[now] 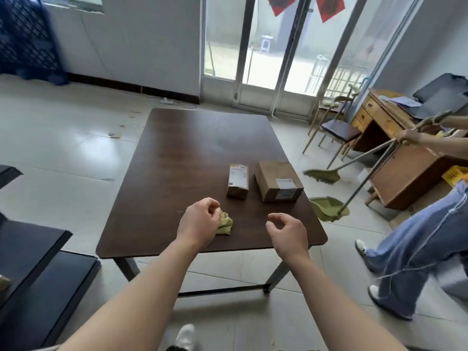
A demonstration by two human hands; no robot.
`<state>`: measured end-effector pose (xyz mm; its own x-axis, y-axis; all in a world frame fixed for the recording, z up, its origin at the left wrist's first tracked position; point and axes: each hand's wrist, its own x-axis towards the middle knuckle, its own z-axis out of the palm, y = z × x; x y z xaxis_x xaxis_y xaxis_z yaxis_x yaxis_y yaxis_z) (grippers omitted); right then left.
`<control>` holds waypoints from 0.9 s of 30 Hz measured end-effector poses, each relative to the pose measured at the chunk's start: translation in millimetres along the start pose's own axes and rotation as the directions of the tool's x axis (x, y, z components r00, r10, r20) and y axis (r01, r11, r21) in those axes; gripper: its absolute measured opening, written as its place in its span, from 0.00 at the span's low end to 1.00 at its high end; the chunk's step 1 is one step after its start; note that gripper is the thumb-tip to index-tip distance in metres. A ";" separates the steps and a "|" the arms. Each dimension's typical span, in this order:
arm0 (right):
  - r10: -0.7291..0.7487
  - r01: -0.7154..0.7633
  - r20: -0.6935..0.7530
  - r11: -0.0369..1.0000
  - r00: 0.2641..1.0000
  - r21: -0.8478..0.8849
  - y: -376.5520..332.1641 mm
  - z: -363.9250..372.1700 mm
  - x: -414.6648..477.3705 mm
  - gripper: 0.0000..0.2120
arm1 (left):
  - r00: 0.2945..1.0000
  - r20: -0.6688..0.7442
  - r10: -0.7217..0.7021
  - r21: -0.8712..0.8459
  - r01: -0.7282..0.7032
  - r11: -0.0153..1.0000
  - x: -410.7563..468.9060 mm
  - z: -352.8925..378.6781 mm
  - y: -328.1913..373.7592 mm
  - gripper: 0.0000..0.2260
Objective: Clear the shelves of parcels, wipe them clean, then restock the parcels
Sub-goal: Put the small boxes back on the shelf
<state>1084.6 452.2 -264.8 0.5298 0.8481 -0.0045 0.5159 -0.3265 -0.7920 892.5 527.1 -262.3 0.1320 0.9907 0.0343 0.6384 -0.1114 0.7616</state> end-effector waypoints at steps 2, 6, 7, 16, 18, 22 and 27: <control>0.021 -0.021 -0.008 1.000 1.000 -0.008 2.4 3.8 18.8 0.10 | 1.000 0.022 0.001 -0.003 -0.001 1.000 23.4 11.1 3.7 0.04; 0.066 -0.067 -0.037 0.997 0.997 -0.032 0.3 14.4 63.2 0.11 | 0.996 0.085 0.012 0.006 -0.013 1.000 76.6 30.3 10.1 0.04; 0.082 -0.084 -0.047 0.996 0.996 -0.044 -1.4 16.8 74.9 0.11 | 0.995 0.100 0.012 0.012 -0.013 1.000 90.9 33.8 10.8 0.04; 0.210 -0.217 -0.071 0.969 0.975 -0.115 -2.9 31.8 154.1 0.15 | 0.968 0.248 -0.022 0.113 -0.007 0.994 191.7 61.4 11.4 0.06; 0.233 -0.241 -0.067 0.961 0.970 -0.135 2.4 34.4 167.2 0.17 | 0.962 0.271 -0.033 0.141 -0.005 0.990 205.8 74.2 11.9 0.08; 0.259 -0.265 -0.059 0.944 0.964 -0.196 16.0 36.8 200.8 0.24 | 0.945 0.316 -0.080 0.235 0.003 0.972 231.0 104.1 14.1 0.11; 0.308 -0.293 -0.005 0.900 0.951 -0.323 34.9 39.6 250.8 0.36 | 0.922 0.337 -0.192 0.380 0.053 0.924 261.2 141.5 14.2 0.16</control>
<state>1208.9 670.0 -317.8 0.6661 0.7044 -0.2453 0.5266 -0.6770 -0.5142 1043.3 773.2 -334.1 0.2551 0.9078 -0.3329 0.8846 -0.0801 0.4595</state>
